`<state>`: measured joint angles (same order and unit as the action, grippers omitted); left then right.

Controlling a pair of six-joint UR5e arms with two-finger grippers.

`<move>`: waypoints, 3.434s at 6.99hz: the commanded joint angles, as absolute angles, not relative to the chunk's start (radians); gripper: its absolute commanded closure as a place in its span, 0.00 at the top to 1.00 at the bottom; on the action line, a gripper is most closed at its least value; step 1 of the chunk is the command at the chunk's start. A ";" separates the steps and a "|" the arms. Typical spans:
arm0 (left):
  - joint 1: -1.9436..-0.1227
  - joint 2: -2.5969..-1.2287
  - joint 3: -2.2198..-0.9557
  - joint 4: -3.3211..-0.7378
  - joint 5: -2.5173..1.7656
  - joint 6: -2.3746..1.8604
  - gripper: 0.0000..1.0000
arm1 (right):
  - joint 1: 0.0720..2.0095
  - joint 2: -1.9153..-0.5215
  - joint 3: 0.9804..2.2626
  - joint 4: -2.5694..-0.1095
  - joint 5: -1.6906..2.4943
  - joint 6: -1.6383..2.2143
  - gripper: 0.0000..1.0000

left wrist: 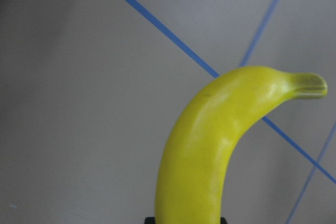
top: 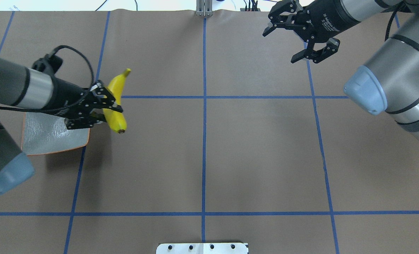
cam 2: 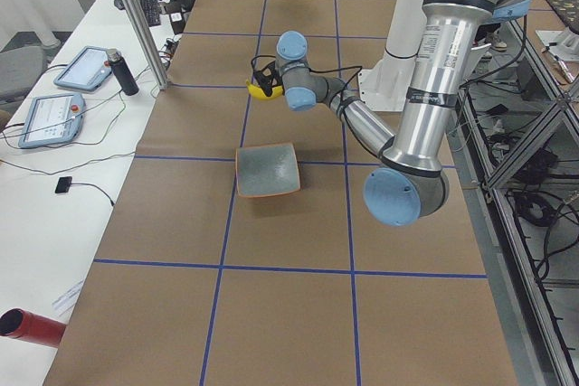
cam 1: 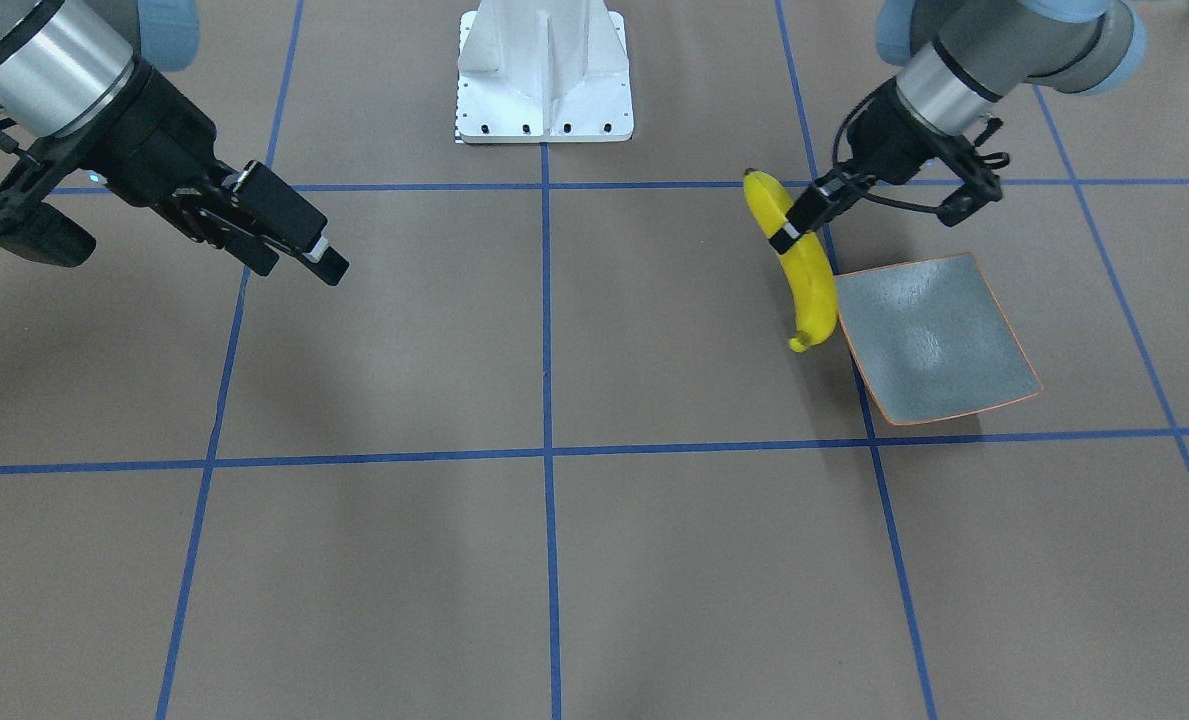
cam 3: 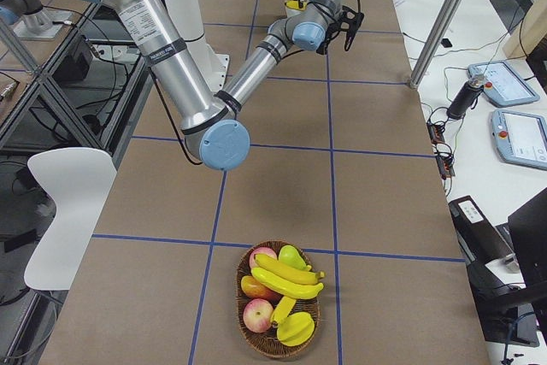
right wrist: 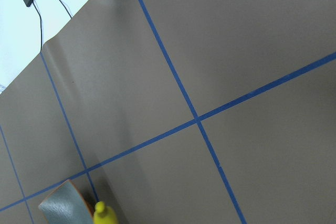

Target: Transfer all bananas from basket to plate

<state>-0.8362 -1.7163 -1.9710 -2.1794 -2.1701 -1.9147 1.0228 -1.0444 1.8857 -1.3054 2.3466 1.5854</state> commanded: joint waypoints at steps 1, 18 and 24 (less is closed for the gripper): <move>-0.862 -1.651 -1.912 -2.180 -2.073 -1.925 0.00 | 1.038 -1.057 1.884 -1.305 2.347 1.555 1.00; -1.064 -1.788 -1.908 -1.728 -2.083 -1.262 1.00 | 1.231 -1.296 1.840 -1.371 2.358 0.996 1.00; -1.058 -1.847 -1.887 -1.667 -2.085 -1.215 1.00 | 1.405 -1.443 1.668 -1.586 2.194 0.416 1.00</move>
<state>-1.0605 -1.8407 -1.8906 -1.6678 -2.0844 -1.2128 1.4001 -1.4117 1.6998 -1.5919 2.2432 0.4177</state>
